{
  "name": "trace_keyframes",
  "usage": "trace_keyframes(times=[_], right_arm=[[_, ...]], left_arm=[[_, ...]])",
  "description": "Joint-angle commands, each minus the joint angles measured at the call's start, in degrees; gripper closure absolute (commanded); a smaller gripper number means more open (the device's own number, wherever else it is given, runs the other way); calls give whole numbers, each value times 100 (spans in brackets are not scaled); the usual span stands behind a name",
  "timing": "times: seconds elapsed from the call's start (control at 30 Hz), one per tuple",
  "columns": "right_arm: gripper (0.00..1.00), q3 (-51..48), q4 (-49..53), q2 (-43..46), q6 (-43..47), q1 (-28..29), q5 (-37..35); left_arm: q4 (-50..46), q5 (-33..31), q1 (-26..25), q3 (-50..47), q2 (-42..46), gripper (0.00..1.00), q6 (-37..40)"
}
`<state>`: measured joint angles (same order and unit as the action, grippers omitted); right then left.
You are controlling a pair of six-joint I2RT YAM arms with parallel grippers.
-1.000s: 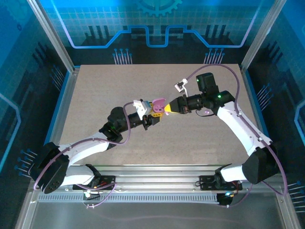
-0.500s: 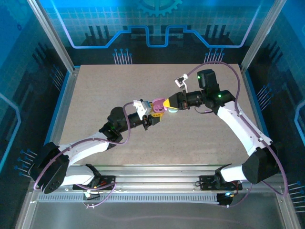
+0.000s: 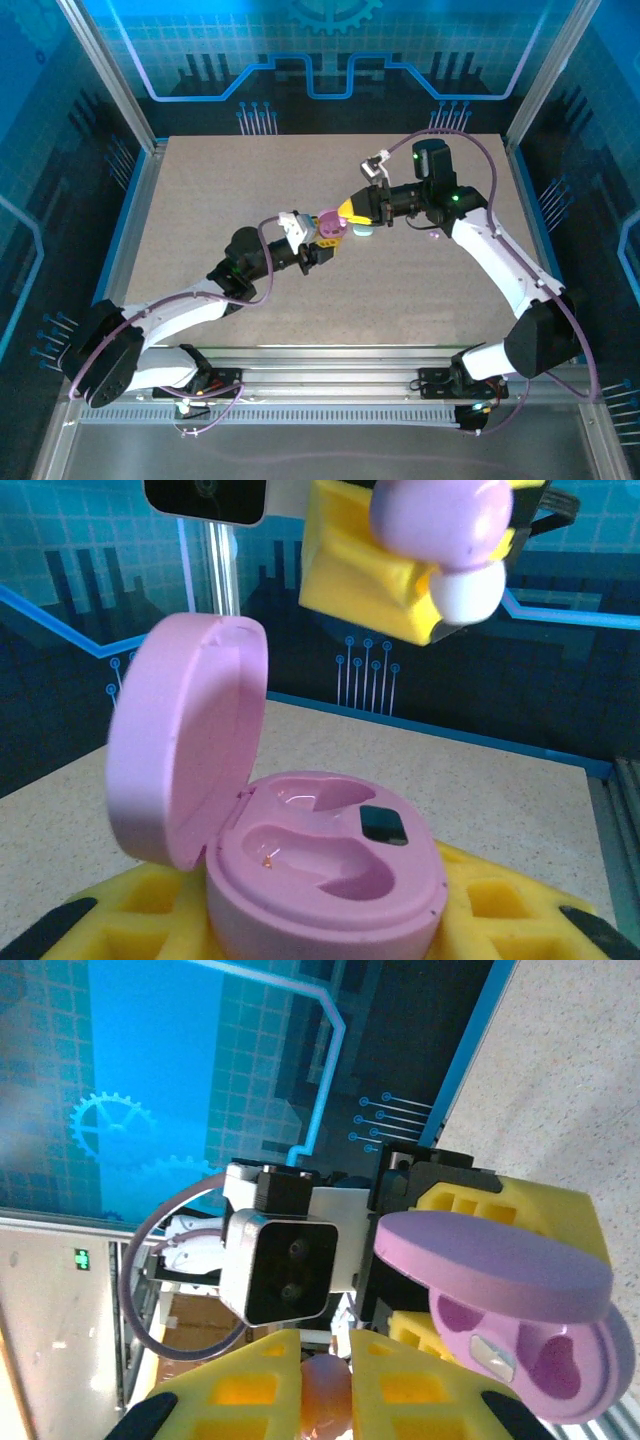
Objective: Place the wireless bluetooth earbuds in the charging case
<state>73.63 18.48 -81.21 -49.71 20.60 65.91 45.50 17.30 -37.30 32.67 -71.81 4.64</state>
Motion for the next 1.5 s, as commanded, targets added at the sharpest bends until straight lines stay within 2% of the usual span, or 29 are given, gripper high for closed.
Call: trace_keyframes(times=[0.0, 0.23, 0.4, 0.67, 0.77, 1.0, 1.23, 1.47], right_arm=[[83, 148, -292, -36, -599, -17, 227], [82, -47, -820, 85, -1509, -21, -51], [81, -67, -837, 114, -1563, -4, -148], [82, -108, -358, 173, -1021, 66, -504], [83, 68, 353, 218, -347, 159, -926], [84, 202, 860, 350, 515, 501, -1777], [85, 243, 979, 404, 818, 733, -2566], [85, 311, 975, 308, 928, 862, -2667]], left_arm=[[287, -140, -26, -85, 167, 68, 36], [270, -167, -31, -94, 181, 68, 71], [293, -135, -27, -50, 137, 68, 54], [471, -117, -26, -23, 6, 67, -17], [640, -53, -31, -24, -98, 67, -2], [821, 28, -35, 47, -313, 67, 50], [830, 64, -37, 91, -359, 68, 27], [816, 82, -44, 135, -395, 67, -23]])
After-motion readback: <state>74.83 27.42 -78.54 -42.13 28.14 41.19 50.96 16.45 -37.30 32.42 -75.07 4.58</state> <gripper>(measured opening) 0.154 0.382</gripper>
